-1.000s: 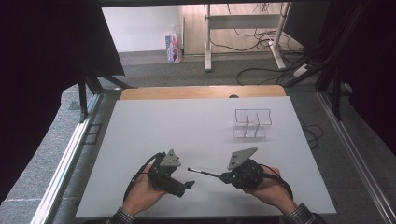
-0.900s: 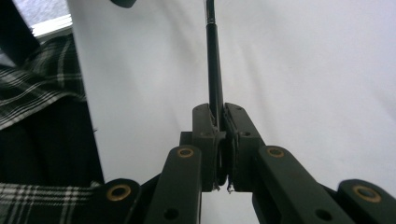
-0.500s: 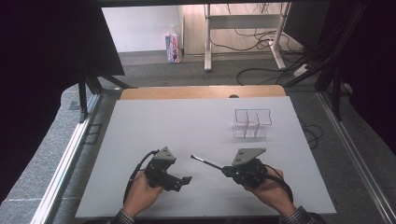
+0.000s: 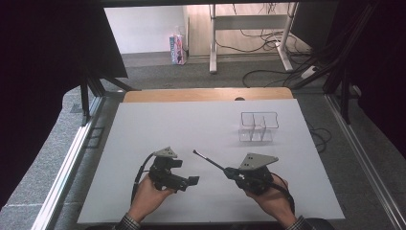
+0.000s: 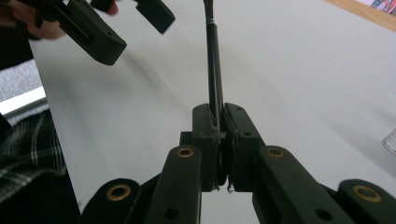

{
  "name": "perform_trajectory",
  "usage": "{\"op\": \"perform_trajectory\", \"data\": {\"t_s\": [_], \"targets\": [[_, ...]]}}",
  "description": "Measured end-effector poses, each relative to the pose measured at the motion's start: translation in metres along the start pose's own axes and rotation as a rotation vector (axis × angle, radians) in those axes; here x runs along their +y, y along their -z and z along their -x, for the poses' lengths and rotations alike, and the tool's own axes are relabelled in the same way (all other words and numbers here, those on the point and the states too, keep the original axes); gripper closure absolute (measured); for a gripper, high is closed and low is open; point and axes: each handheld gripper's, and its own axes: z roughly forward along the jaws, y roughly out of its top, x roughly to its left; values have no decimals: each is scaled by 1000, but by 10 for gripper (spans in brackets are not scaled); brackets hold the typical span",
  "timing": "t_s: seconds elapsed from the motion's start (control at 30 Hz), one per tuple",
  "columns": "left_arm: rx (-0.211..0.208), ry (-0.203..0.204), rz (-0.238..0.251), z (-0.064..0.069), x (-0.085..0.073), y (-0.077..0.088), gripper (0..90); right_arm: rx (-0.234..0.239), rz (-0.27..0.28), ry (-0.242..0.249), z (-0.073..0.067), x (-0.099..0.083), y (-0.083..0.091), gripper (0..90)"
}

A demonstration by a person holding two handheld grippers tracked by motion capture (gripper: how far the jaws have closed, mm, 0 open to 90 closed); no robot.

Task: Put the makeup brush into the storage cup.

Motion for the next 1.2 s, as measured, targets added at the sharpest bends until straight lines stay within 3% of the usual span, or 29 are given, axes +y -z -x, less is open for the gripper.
{"op": "perform_trajectory", "data": {"t_s": [0.13,0.2,0.3,0.37,0.47,0.63,0.73,0.9,1.2], "targets": [[-64,27,42,-2,3,0,31,1,41,-5,-4,0,-1,830],[-76,29,46,-2,4,0,49,6,52,-11,-6,0,-2,830],[-144,50,75,-1,6,-2,87,12,73,-18,-9,0,-4,830],[-156,55,78,-1,7,-2,103,10,77,-16,-10,0,-4,830],[-217,67,97,0,9,-4,212,8,90,-15,-14,0,-6,830],[-240,73,113,0,11,-5,347,2,102,-13,-17,-1,-9,830],[-257,96,141,-3,11,-2,408,9,110,-8,-19,-1,-10,829],[-278,120,163,-5,10,-1,453,19,137,-2,-21,0,-10,829],[-316,125,174,-5,10,-3,539,37,149,0,-23,0,-11,828]]}}
